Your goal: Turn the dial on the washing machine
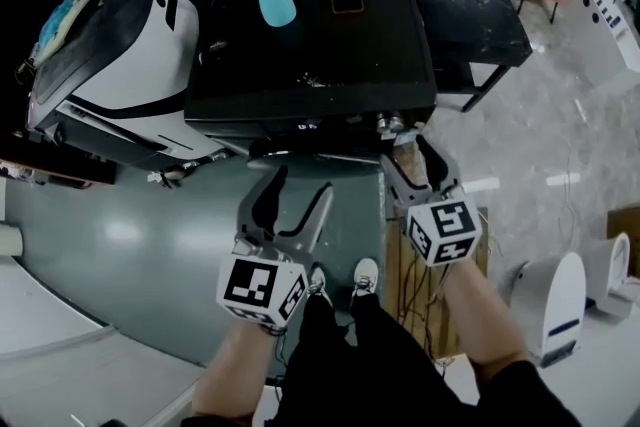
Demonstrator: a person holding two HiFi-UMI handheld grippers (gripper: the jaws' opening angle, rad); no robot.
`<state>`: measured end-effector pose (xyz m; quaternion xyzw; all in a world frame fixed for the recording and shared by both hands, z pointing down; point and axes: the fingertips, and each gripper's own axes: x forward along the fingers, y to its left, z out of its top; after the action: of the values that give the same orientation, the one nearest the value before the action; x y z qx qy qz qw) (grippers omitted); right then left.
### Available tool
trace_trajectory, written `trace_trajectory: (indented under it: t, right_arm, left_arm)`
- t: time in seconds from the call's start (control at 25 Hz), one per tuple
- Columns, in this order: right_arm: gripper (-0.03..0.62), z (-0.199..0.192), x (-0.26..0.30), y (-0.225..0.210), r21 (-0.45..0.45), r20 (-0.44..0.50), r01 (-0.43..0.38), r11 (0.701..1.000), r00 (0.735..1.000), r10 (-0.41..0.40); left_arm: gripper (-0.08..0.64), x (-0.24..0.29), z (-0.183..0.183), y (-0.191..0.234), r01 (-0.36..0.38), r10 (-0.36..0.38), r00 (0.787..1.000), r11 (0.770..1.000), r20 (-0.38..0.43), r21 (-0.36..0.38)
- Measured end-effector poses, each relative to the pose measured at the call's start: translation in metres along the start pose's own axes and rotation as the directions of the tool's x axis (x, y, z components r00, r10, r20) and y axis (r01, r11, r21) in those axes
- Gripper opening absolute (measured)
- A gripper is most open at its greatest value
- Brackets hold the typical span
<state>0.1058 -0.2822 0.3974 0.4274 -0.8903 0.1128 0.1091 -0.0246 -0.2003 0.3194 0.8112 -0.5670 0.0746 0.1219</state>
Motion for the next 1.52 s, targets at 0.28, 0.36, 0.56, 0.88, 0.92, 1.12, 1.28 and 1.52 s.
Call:
trace_trajectory:
  t: [0.28,0.36,0.56,0.88,0.92,1.12,1.28,1.52]
  right_arm:
    - [0.276,-0.033,0.026,-0.009,0.011,-0.027,0.053,0.999,0.998,-0.052]
    - [0.278,-0.044,0.034,-0.013,0.005,-0.039,0.073,0.997,0.997,-0.073]
    - [0.278,-0.071,0.055,-0.021,-0.015,-0.064,0.121,0.993,0.990,-0.122]
    - [0.276,-0.100,0.087,-0.033,-0.124,-0.091,0.183,0.975,0.977,-0.195]
    - [0.276,-0.104,0.090,-0.036,-0.137,-0.090,0.192,0.972,0.975,-0.205]
    - [0.276,-0.116,0.100,-0.043,-0.191,-0.094,0.225,0.955,0.965,-0.246]
    - [0.276,-0.119,0.107,-0.051,-0.233,-0.081,0.244,0.941,0.960,-0.269]
    - [0.276,-0.125,0.117,-0.058,-0.240,-0.078,0.259,0.935,0.955,-0.285]
  left_arm:
    - [0.253,0.015,-0.028,0.012,0.043,-0.043,0.999,0.999,-0.027,-0.003]
    - [0.253,0.019,-0.039,0.016,0.056,-0.056,0.997,0.998,-0.046,-0.013]
    - [0.253,0.028,-0.060,0.030,0.085,-0.086,0.996,0.996,-0.037,-0.027]
    - [0.253,0.041,-0.095,0.050,0.097,-0.102,0.989,0.994,-0.104,-0.049]
    - [0.253,0.043,-0.099,0.051,0.099,-0.104,0.989,0.994,-0.105,-0.050]
    - [0.253,0.052,-0.115,0.056,0.109,-0.117,0.985,0.992,-0.124,-0.064]
    - [0.253,0.059,-0.126,0.057,0.116,-0.125,0.983,0.991,-0.134,-0.070]
    - [0.253,0.065,-0.135,0.056,0.121,-0.131,0.981,0.990,-0.146,-0.073]
